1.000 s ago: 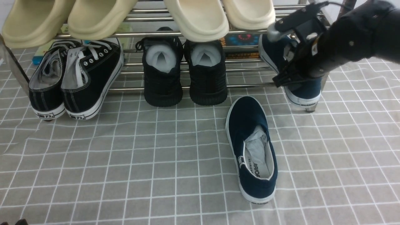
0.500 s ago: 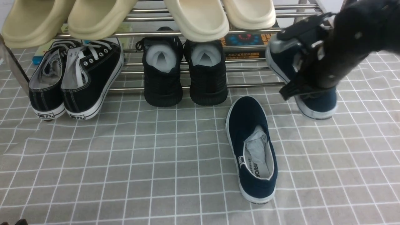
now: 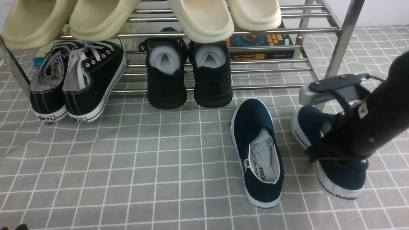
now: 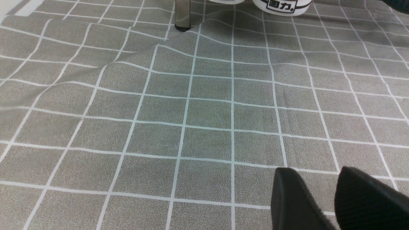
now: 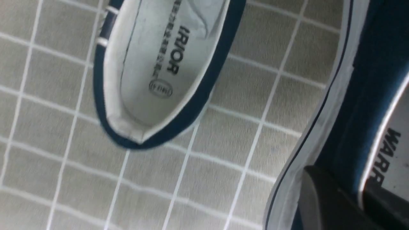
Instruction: Take the shoes off the shelf with your hand from the grey coffee tablecloth.
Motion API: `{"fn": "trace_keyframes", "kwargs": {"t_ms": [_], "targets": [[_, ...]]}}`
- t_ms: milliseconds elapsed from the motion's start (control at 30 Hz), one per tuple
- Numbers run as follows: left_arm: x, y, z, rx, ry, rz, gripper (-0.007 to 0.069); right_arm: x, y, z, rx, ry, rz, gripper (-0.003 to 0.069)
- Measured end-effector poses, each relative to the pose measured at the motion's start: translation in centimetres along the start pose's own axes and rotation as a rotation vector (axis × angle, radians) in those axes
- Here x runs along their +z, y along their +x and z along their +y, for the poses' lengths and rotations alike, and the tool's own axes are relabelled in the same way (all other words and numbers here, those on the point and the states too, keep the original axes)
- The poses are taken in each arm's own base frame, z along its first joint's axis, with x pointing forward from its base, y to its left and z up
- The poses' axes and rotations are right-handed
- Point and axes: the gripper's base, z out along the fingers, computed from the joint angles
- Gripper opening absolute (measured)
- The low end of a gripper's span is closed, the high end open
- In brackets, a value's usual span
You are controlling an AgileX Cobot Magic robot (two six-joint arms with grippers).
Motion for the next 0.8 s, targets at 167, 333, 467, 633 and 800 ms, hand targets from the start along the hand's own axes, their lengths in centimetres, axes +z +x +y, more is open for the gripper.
{"fn": "trace_keyframes", "kwargs": {"t_ms": [167,333,467,633,800], "targets": [[0.0,0.0,0.0,0.001,0.000,0.000,0.0240,1.4,-0.7,-0.1,-0.016,0.012,-0.043,0.0021],[0.0,0.0,0.0,0.002,-0.001,0.000,0.0240,1.5,-1.3,-0.1,-0.044,0.008,-0.098,0.0022],[0.0,0.0,0.0,0.002,-0.001,0.000,0.0240,1.6,-1.5,-0.1,-0.054,0.007,-0.121,0.0030],[0.0,0.0,0.0,0.002,-0.001,0.000,0.0240,2.3,-1.7,-0.1,-0.050,0.006,-0.122,0.0123],[0.0,0.0,0.0,0.004,-0.002,0.000,0.0240,1.3,-2.0,0.2,-0.032,-0.014,-0.071,0.0330]]}}
